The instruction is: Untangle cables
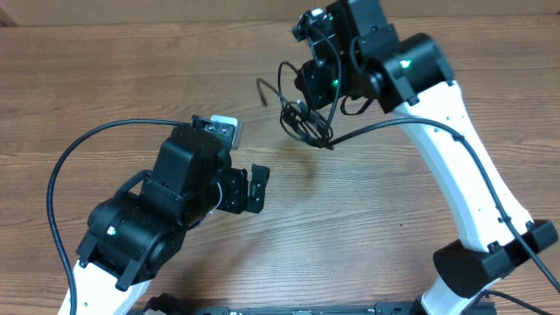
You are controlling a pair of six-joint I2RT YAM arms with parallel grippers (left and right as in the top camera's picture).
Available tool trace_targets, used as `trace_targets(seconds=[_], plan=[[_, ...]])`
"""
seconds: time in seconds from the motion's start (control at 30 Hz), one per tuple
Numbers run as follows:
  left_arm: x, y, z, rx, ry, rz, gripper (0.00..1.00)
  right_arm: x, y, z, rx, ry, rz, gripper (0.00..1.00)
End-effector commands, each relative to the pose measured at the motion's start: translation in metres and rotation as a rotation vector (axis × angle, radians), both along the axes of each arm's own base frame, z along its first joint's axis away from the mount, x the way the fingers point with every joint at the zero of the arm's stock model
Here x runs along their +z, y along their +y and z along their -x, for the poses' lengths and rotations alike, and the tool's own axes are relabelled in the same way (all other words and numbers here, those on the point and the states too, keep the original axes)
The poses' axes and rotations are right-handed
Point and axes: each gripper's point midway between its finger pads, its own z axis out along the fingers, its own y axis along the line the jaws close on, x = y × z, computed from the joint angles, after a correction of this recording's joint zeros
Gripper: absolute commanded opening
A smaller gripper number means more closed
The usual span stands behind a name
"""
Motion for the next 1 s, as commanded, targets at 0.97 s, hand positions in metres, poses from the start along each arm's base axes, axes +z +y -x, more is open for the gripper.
trace_targets(seconds=[0.97], plan=[[0.036, -0.021, -0.053, 0.527, 0.089, 0.550, 0.98, 0.114, 0.004, 0.066, 0.108, -0.166, -0.165, 0.04]])
